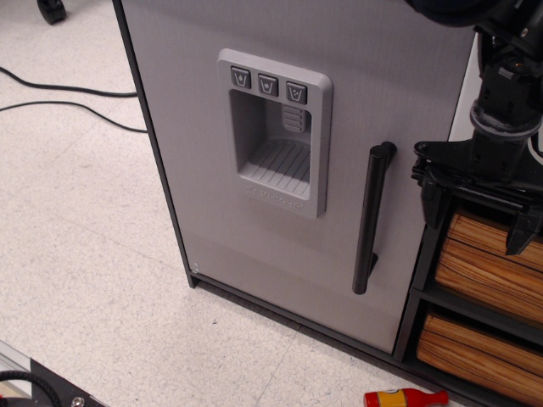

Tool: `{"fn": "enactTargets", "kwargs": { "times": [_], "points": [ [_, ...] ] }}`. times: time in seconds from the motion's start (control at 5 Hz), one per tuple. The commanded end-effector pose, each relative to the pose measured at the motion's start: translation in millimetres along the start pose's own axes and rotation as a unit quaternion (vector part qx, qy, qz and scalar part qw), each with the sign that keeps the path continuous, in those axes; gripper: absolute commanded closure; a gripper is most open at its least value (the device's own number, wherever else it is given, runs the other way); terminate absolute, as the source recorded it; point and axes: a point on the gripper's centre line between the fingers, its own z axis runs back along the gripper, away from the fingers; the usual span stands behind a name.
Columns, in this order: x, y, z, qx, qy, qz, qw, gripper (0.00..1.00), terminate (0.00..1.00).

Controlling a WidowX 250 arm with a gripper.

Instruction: Open fridge

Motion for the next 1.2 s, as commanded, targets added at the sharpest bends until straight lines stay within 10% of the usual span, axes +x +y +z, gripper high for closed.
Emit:
{"fn": "enactTargets", "kwargs": {
  "times": [0.0,1.0],
  "points": [
    [0,0,0,0.000,0.000,0.000,1.0000,0.00,0.00],
    [28,89,17,0.069,-0.142,0.073,0.9847,0.00,0.00]
  ]
}}
